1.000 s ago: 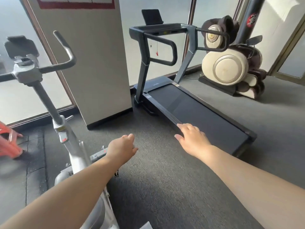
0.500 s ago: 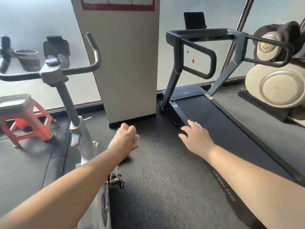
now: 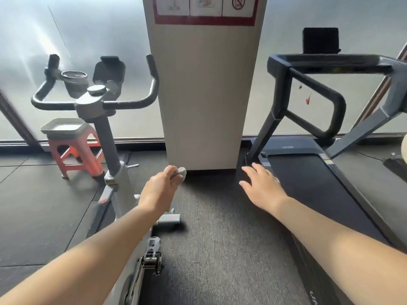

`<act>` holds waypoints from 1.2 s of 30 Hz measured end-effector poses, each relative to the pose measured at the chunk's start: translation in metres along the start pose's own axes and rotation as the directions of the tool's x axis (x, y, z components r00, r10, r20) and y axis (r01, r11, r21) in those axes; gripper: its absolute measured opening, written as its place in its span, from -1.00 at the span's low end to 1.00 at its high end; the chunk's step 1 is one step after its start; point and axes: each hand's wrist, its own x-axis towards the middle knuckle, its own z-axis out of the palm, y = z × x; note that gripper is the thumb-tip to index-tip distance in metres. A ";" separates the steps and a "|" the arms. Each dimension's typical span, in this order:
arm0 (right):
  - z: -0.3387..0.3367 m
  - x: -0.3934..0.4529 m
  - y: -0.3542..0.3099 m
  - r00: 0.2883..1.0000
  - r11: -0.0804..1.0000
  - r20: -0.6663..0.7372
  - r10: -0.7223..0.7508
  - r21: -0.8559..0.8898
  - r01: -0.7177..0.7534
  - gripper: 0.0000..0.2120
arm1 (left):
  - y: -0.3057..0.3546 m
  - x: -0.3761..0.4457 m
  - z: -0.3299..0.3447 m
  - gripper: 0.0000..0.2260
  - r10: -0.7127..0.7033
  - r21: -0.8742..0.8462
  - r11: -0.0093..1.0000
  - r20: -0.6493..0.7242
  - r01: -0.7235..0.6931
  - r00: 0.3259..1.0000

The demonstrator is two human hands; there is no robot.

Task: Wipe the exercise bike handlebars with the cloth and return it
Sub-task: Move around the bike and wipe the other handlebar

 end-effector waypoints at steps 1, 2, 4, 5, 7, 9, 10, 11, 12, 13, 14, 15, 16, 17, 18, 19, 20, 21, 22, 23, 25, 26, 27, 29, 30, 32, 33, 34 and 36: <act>0.000 0.006 -0.002 1.000 1.000 0.000 -0.015 0.004 0.015 -0.53 | -0.002 0.004 -0.002 -0.85 -0.010 0.002 1.000 -0.011 0.010 1.000; 0.001 0.017 -0.004 1.000 1.000 0.005 -0.030 0.008 0.030 -0.54 | -0.007 0.012 -0.004 -0.83 -0.019 0.015 1.000 -0.024 0.019 1.000; 0.004 0.040 -0.010 0.998 0.999 0.020 -0.052 0.004 0.052 -0.55 | -0.020 0.029 -0.004 -0.80 -0.015 0.044 0.999 -0.053 0.017 0.998; 0.006 0.052 -0.013 0.998 0.998 0.026 -0.060 0.003 0.060 -0.55 | -0.026 0.038 -0.003 -0.79 -0.006 0.059 0.998 -0.067 0.010 0.998; 0.009 0.082 -0.021 0.997 0.997 0.030 -0.074 0.012 0.074 -0.55 | -0.043 0.060 0.000 -0.77 -0.003 0.080 0.997 -0.079 0.009 0.997; 0.011 0.114 -0.033 0.997 0.997 0.027 -0.079 0.022 0.078 -0.54 | -0.057 0.088 0.002 -0.77 -0.010 0.086 0.996 -0.079 0.017 0.997; 0.012 0.132 -0.039 0.996 0.996 0.022 -0.083 0.023 0.082 -0.54 | -0.064 0.103 0.001 -0.77 -0.012 0.080 0.997 -0.084 0.019 0.996; 0.013 0.149 -0.046 0.996 0.996 0.013 -0.087 0.025 0.086 -0.54 | -0.070 0.118 -0.001 -0.78 -0.014 0.068 0.997 -0.091 0.020 0.996; 0.012 0.166 -0.054 0.996 0.996 0.004 -0.090 0.030 0.090 -0.53 | -0.075 0.134 -0.003 -0.79 -0.015 0.057 0.998 -0.100 0.021 0.995; 0.011 0.183 -0.061 0.996 0.995 -0.006 -0.093 0.038 0.093 -0.53 | -0.079 0.150 -0.006 -0.79 -0.012 0.053 0.998 -0.112 0.018 0.994; 0.010 0.198 -0.069 0.995 0.994 -0.012 -0.096 0.048 0.097 -0.52 | -0.082 0.164 -0.010 -0.79 -0.003 0.048 0.999 -0.132 0.010 0.991; 0.008 0.212 -0.077 0.995 0.993 -0.016 -0.100 0.064 0.101 -0.51 | -0.085 0.178 -0.014 -0.78 0.012 0.035 0.999 -0.159 -0.006 0.987; 0.007 0.226 -0.085 0.994 0.991 -0.024 -0.104 0.084 0.106 -0.51 | -0.086 0.191 -0.019 -0.78 0.031 0.012 0.999 -0.193 -0.030 0.981; 0.005 0.240 -0.092 0.993 0.988 -0.037 -0.109 0.105 0.113 -0.50 | -0.087 0.205 -0.025 -0.78 0.047 -0.014 0.999 -0.226 -0.052 0.973; 0.004 0.253 -0.099 0.992 0.985 -0.051 -0.117 0.121 0.122 -0.50 | -0.087 0.217 -0.031 -0.79 0.059 -0.038 0.997 -0.260 -0.072 0.964; 0.003 0.266 -0.106 0.990 0.982 -0.065 -0.125 0.132 0.133 -0.50 | -0.088 0.230 -0.038 -0.80 0.072 -0.055 0.994 -0.292 -0.092 0.954; 0.002 0.278 -0.112 0.988 0.979 -0.077 -0.135 0.142 0.145 -0.51 | -0.089 0.241 -0.043 -0.81 0.089 -0.061 0.991 -0.327 -0.115 0.941; 0.001 0.291 -0.118 0.986 0.976 -0.085 -0.144 0.152 0.156 -0.51 | -0.089 0.253 -0.049 -0.83 0.107 -0.055 0.989 -0.366 -0.136 0.925; 0.001 0.303 -0.124 0.984 0.973 -0.090 -0.152 0.162 0.165 -0.51 | -0.090 0.263 -0.053 -0.83 0.118 -0.044 0.988 -0.400 -0.148 0.909; 0.001 0.317 -0.129 0.982 0.970 -0.092 -0.162 0.170 0.176 -0.50 | -0.090 0.273 -0.057 -0.82 0.124 -0.030 0.988 -0.427 -0.151 0.895; 0.002 0.347 -0.140 0.978 0.964 -0.095 -0.185 0.177 0.199 -0.48 | -0.094 0.295 -0.065 -0.79 0.157 0.025 0.986 -0.468 -0.165 0.870; 0.004 0.362 -0.145 0.975 0.960 -0.096 -0.199 0.179 0.214 -0.47 | -0.097 0.307 -0.068 -0.79 0.189 0.062 0.981 -0.478 -0.182 0.858; 0.005 0.378 -0.150 0.971 0.956 -0.099 -0.216 0.181 0.231 -0.47 | -0.100 0.320 -0.071 -0.78 0.219 0.092 0.976 -0.478 -0.199 0.851; 0.008 0.411 -0.161 0.964 0.947 -0.107 -0.242 0.192 0.259 -0.46 | -0.107 0.350 -0.075 -0.74 0.244 0.122 0.970 -0.473 -0.211 0.847; 0.008 0.427 -0.166 0.962 0.940 -0.105 -0.252 0.211 0.269 -0.46 | -0.108 0.365 -0.076 -0.74 0.233 0.122 0.972 -0.480 -0.199 0.845; 0.005 0.461 -0.178 0.950 0.906 -0.088 -0.300 0.286 0.313 -0.46 | -0.109 0.396 -0.079 -0.75 0.184 0.099 0.983 -0.503 -0.155 0.845; 0.001 0.478 -0.184 0.938 0.881 -0.084 -0.335 0.326 0.344 -0.46 | -0.108 0.411 -0.079 -0.76 0.164 0.090 0.986 -0.506 -0.137 0.847; -0.003 0.495 -0.190 0.925 0.855 -0.092 -0.368 0.357 0.375 -0.45 | -0.108 0.426 -0.080 -0.77 0.148 0.084 0.989 -0.503 -0.123 0.852; -0.012 0.528 -0.205 0.900 0.802 -0.134 -0.415 0.413 0.432 -0.43 | -0.107 0.455 -0.081 -0.76 0.108 0.058 0.994 -0.492 -0.092 0.864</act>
